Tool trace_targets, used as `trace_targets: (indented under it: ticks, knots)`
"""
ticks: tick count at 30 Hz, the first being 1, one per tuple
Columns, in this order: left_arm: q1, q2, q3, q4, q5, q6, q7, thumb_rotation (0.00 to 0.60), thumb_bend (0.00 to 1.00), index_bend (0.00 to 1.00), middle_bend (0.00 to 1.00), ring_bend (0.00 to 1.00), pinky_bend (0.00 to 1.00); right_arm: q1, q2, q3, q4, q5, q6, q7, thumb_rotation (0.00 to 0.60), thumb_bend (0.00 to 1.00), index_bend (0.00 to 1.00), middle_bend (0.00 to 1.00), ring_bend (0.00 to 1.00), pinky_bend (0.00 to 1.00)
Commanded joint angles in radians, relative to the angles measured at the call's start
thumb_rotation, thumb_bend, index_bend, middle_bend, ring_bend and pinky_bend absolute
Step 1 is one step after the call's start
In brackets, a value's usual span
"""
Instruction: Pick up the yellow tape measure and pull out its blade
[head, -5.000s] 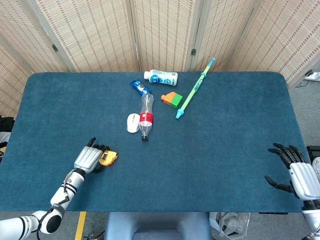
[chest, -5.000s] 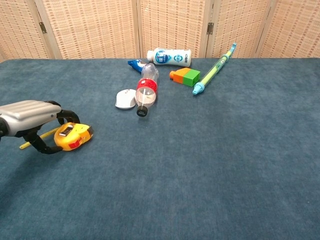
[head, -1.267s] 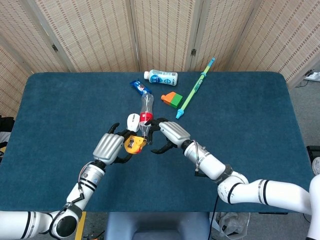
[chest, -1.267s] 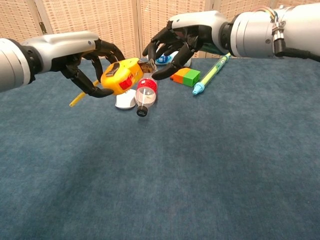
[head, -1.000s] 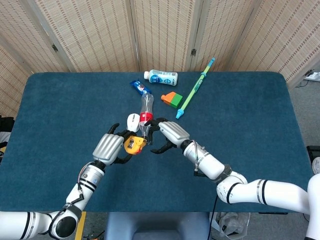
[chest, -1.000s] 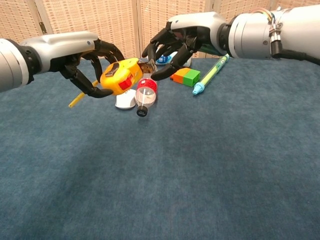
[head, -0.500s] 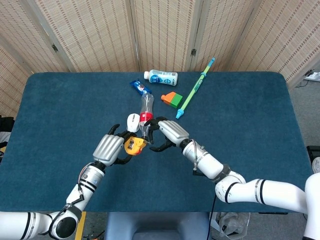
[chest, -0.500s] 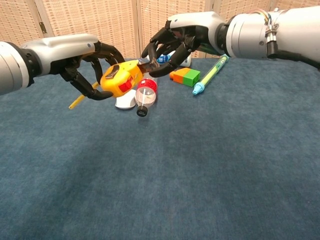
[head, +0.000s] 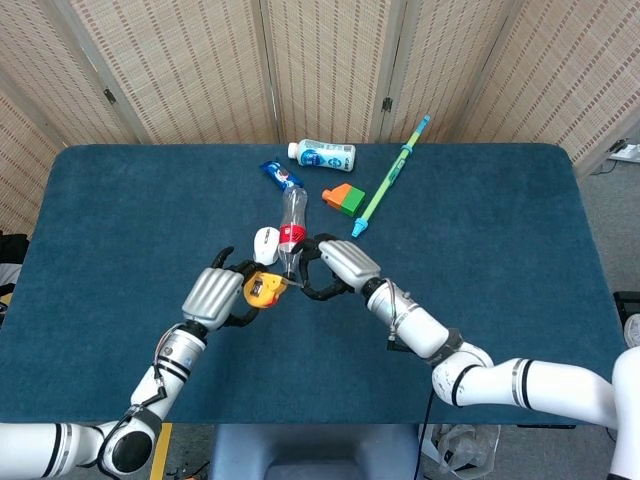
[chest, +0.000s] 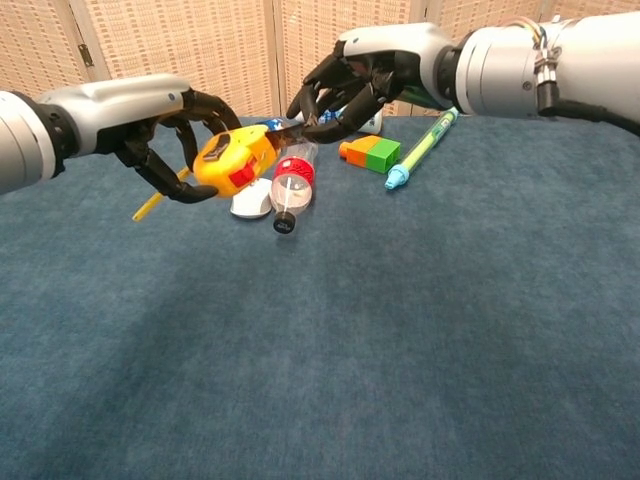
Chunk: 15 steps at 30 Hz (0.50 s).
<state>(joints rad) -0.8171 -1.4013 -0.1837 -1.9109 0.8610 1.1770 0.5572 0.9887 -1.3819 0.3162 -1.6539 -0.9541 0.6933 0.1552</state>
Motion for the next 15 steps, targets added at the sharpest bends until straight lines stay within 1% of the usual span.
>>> trace_targets:
  ticks: [1,8,15]
  knots:
    - [0.006,0.001,0.006,0.018,-0.004,-0.001,-0.002,0.600,0.38,0.53,0.55,0.43,0.08,-0.011,0.021,-0.005,-0.015,-0.007,-0.004,0.004,0.600,0.46,0.64,0.26,0.20,0.09]
    - [0.029,-0.002,0.037,0.087,0.024,-0.016,-0.028,0.600,0.38,0.53,0.55,0.43,0.08,-0.057,0.104,-0.015,-0.072,-0.034,-0.005,0.032,0.600,0.46,0.64,0.26,0.21,0.09]
    - [0.059,0.001,0.059,0.168,0.071,-0.055,-0.107,0.600,0.38,0.54,0.55,0.43,0.08,-0.134,0.226,-0.019,-0.147,-0.104,-0.013,0.114,0.600,0.46,0.64,0.26,0.21,0.09]
